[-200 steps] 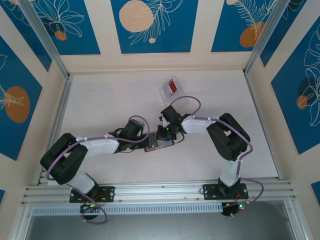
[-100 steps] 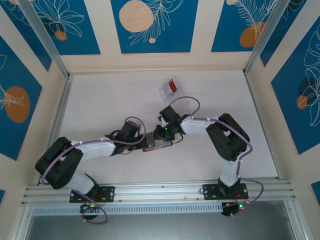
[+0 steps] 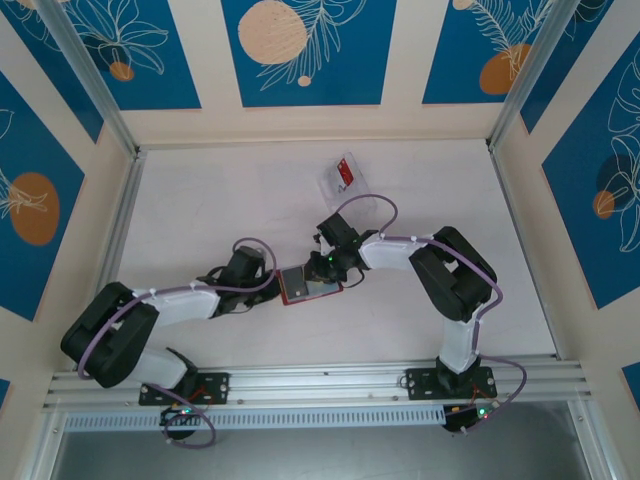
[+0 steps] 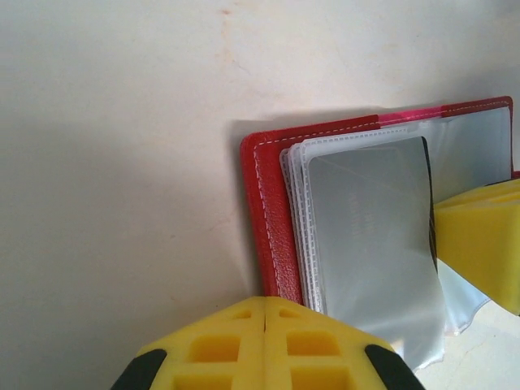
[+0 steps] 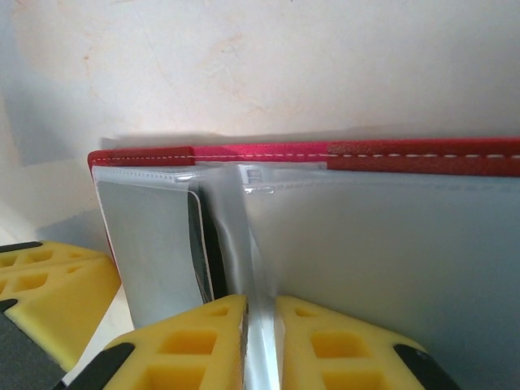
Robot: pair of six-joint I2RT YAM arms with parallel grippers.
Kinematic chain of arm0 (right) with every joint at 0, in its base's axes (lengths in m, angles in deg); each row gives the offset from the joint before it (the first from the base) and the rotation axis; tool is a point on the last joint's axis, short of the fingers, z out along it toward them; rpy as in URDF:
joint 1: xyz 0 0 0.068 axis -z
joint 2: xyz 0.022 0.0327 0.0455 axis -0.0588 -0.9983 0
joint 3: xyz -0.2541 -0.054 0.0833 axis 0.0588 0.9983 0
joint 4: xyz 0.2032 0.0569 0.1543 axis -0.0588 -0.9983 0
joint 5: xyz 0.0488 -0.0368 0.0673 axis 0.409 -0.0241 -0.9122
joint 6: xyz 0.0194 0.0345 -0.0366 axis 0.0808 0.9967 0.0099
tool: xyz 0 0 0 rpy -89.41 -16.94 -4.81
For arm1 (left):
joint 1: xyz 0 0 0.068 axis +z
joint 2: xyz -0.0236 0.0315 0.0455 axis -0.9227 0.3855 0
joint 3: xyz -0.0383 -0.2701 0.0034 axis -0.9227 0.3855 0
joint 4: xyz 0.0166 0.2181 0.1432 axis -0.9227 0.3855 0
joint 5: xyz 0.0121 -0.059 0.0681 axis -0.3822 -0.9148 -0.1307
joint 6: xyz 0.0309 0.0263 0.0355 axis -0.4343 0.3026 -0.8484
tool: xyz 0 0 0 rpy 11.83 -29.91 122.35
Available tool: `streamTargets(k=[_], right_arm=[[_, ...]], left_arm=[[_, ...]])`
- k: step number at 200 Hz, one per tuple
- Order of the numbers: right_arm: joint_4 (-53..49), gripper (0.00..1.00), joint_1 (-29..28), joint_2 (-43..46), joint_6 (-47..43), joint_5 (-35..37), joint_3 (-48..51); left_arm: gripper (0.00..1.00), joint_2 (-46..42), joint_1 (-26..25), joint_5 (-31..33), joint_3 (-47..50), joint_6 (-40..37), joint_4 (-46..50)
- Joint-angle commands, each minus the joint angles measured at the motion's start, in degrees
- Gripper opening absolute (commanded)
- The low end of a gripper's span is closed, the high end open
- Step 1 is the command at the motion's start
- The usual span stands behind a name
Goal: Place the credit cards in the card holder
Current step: Insert the credit card into the card slot.
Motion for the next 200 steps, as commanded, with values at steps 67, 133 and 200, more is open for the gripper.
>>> streamTargets(k=[67, 133, 200], right_arm=[[-4.69, 0.32, -1.01, -3.2, -0.19, 0.17, -0.21], [-10.01, 0.34, -2.21, 2.66, -3.05, 8.26, -1.44], [-18.64, 0.16, 0.59, 4.6, -9.58, 13.69, -7.59]], left_arm=[[0.01, 7.7, 0.44, -2.72, -2.74, -2.62, -0.01], [0.01, 8.37, 0.0, -2.22, -3.08, -2.68, 0.22], [0.01, 9.75, 0.0, -3.23, -3.42, -3.79, 0.06]])
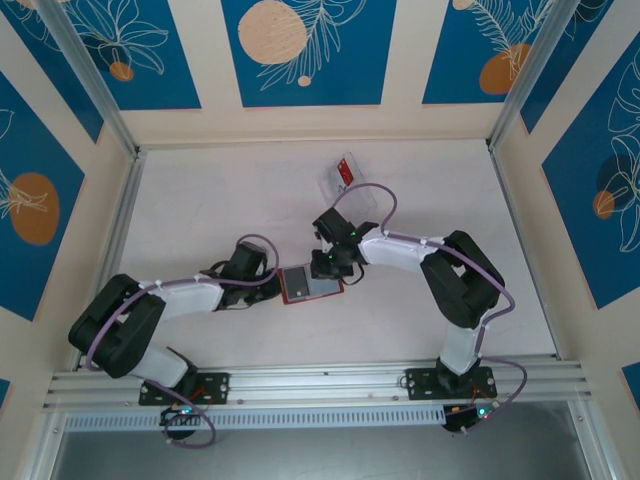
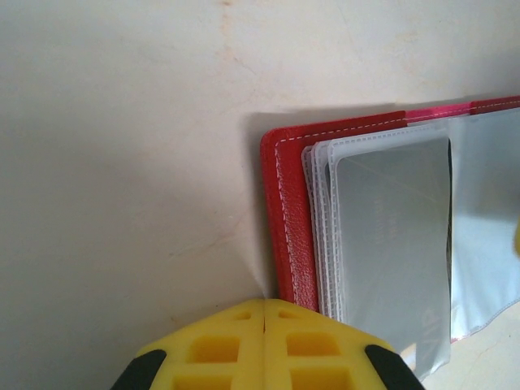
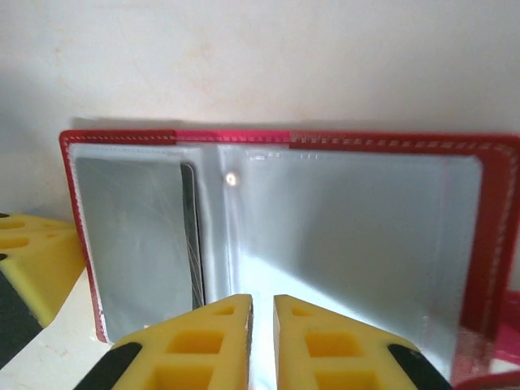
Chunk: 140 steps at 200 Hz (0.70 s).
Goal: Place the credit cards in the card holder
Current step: Insert the credit card into the card slot, then flip over the card slot in the card holder.
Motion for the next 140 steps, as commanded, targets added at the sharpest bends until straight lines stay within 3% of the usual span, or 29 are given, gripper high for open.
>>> streamTargets(k=[1, 56, 104, 140], right_arm=[[-4.42, 0.16, 1.39, 0.77, -3.09, 2.69, -2.11], [-7.29, 0.12, 2.14, -3.14, -4.3, 7.12, -4.72], [-8.16, 0.11, 1.31, -6.73, -4.06, 6.56, -5.04], [-6.66, 0.11, 1.25, -7.57, -3.66, -0.49, -4.24]], left_arm=[[0.01, 5.06, -0.5, -0.83, -0.32, -1.64, -2.59], [0.01, 5.23, -0.45, -1.03, -0.58, -2.33, -2.2], [0.01, 5.27, -0.5, -1.11, -1.11, -2.7, -1.84], [0.02, 5.42, -1.18, -0.09, -2.64, -4.44, 0.45]])
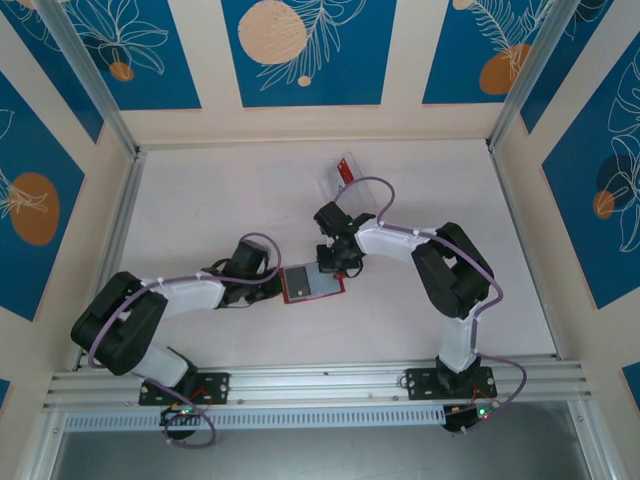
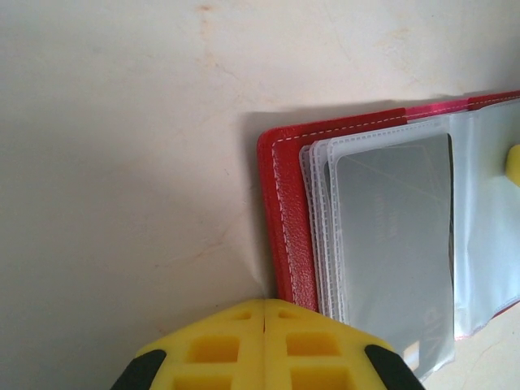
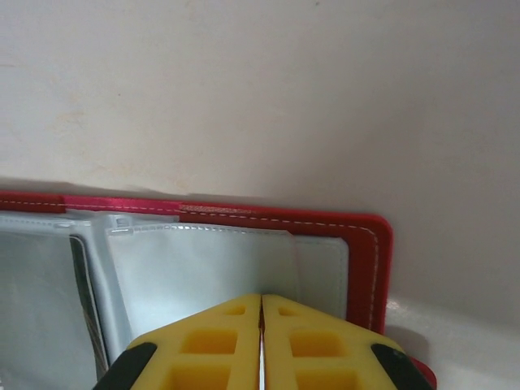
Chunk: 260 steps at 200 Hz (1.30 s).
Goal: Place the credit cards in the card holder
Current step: Flip over the card slot in the card holder.
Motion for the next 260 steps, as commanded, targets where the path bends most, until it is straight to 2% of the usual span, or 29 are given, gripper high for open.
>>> streamTargets(k=[1, 41, 73, 93, 145, 168, 192, 222, 260], right_arm=[[-1.27, 0.11, -0.52, -2.52, -0.13, -5.97, 0.32], [4.57, 0.11, 0.79, -3.19, 2.08, -19.59, 1.26], [9.75, 0.13, 1.02, -3.12, 4.35, -26.7, 2.15], [12.26, 0.17, 0.88, -3.49, 5.88, -30.04, 2.51], [17.69, 0.33, -0.42, -4.34, 8.71, -34.4, 3.66], [18.89, 0.36, -0.59, -5.43, 9.43, -35.1, 3.4], [20.29, 0.41, -0.67, -4.94, 9.24, -36.41, 2.61], [16.65, 0.42, -0.64, -6.05, 7.36, -36.16, -1.57], [15.6, 0.41, -0.85, -10.25, 7.47, -37.01, -3.59]], left_arm=[[0.02, 4.48, -1.24, 0.36, -1.23, -2.27, -0.81], [0.02, 4.46, -2.09, 1.34, -2.52, -3.2, 0.7], [0.03, 4.42, -2.52, 1.56, -3.01, -3.67, 1.33], [0.05, 4.65, -2.65, 1.21, -3.52, -4.04, 1.64], [0.06, 5.26, -3.02, 0.73, -4.54, -4.39, 1.57], [0.07, 4.13, -3.04, 1.08, -4.71, -4.21, 2.14], [0.12, 2.58, -3.0, 1.85, -4.66, -4.21, 3.4], [0.17, -0.33, -3.05, 3.99, -4.14, -3.97, 5.06], [0.31, -8.04, -3.03, 5.69, -3.5, -6.68, 9.23]])
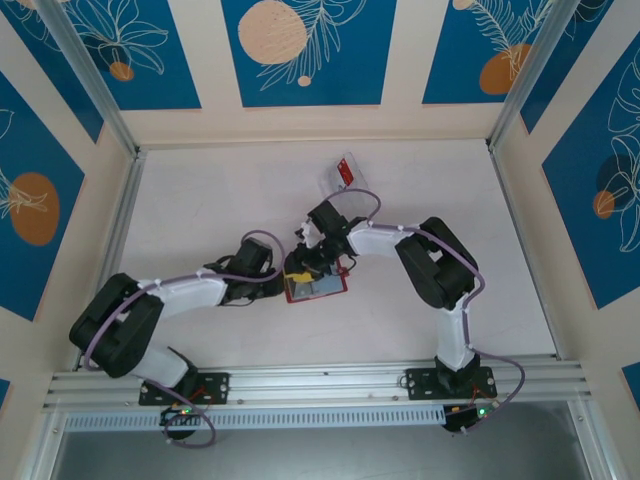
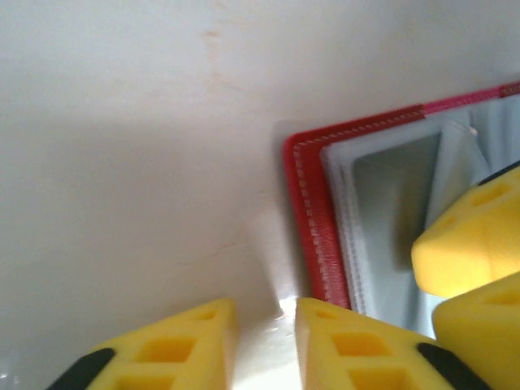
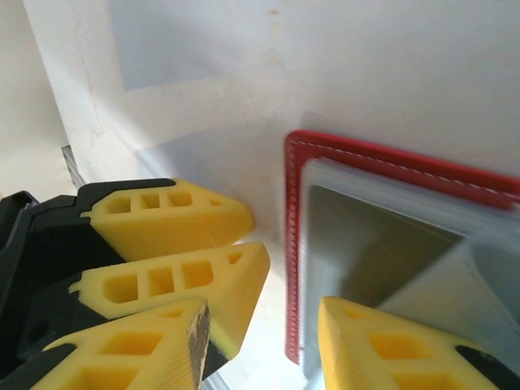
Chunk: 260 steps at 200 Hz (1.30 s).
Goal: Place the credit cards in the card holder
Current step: Flip over the card slot in the card holder.
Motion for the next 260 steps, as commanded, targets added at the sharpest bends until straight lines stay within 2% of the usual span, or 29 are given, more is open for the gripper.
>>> streamTargets(k=[1, 39, 61, 126, 196, 260], right_arm=[[0.25, 0.41, -0.79, -3.7, -0.31, -1.54, -1.82], [1.0, 0.41, -1.12, -5.04, 0.58, -1.54, -2.1], [-0.46, 0.41, -1.01, -5.69, 0.84, -1.15, -3.11], [-1.96, 0.41, -0.35, -6.44, 1.51, -2.16, -3.67], [-3.22, 0.42, -0.18, -5.77, 0.77, -2.35, -4.01], [-6.03, 0.46, 1.62, -5.02, -1.04, -2.7, -9.41]], left_arm=[[0.31, -5.0, -1.16, -0.85, -0.55, -3.07, 1.29], [0.4, -10.75, -1.79, -3.97, 2.64, -6.03, -1.06], [0.45, -10.73, -3.78, -5.31, 3.08, -8.38, -2.44], [0.47, -3.07, -10.53, 3.54, -0.43, -10.6, -1.37], [0.44, 1.52, -11.08, 13.72, -1.61, -7.91, 1.52], [0.42, 3.1, -12.01, 13.73, 1.1, -7.55, -0.8]])
